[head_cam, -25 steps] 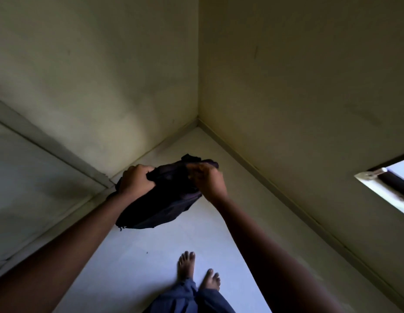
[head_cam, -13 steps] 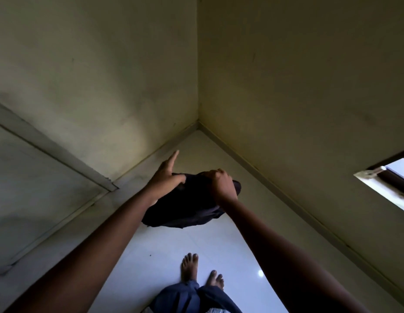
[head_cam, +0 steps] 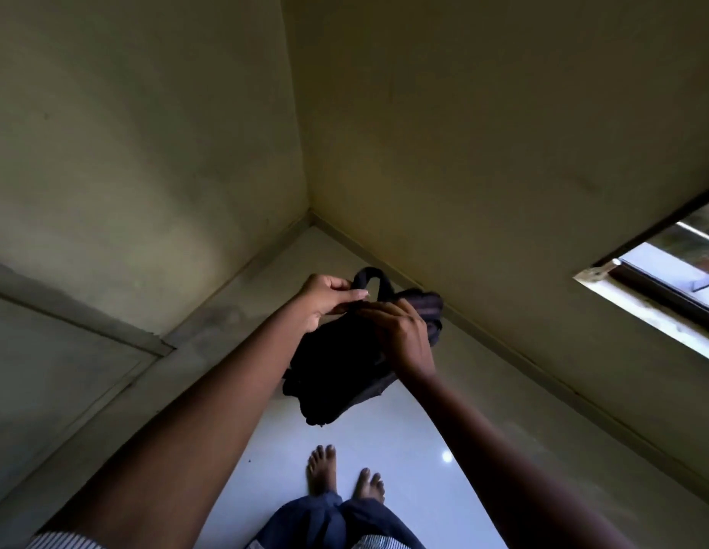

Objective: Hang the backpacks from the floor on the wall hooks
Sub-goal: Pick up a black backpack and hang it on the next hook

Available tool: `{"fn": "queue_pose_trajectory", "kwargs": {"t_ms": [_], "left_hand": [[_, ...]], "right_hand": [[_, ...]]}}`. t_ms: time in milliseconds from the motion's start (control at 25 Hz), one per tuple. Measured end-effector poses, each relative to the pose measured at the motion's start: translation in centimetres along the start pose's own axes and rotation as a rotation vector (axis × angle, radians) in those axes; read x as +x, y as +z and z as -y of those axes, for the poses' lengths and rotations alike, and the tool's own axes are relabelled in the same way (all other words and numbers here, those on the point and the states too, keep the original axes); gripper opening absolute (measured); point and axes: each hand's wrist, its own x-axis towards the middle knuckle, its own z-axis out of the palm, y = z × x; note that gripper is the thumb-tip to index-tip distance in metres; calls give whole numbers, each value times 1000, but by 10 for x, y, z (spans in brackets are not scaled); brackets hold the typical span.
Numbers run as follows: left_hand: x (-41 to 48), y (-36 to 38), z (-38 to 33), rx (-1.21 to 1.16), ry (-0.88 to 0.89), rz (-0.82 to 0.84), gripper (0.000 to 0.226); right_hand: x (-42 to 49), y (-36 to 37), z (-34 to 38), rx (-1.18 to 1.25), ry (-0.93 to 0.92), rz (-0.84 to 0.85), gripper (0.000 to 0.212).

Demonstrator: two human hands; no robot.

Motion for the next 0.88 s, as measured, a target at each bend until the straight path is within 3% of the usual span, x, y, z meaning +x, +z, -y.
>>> {"fn": "queue_pose_trajectory", "kwargs": {"t_ms": [80,160,280,440,600,680,720,880], "left_hand": [[1,0,1,-3,128,-120,12],[1,-3,0,246,265,-197,25],[-6,-13,-2,479,450,-93,21],[-18,-30,-28,612,580,-41,21],[-41,-64,-85,718,714,12,18],[-57,-82,-110,702,778,-6,17],[-65,-91,-126,685,809,-42,17],[-87,-116,-189,707,985,-254,21]], "right_hand": [[2,-3,-7,24,32,1,26],[10,-8,-9,89,127,1,25],[29,-19,-5,295,323,14,29],[64,-37,5,511,396,184,36],[106,-59,14,630,310,317,38],[127,-71,26,650,242,331,19],[140,-80,34,669,210,313,10],[194,-131,68,832,180,163,17]]}}
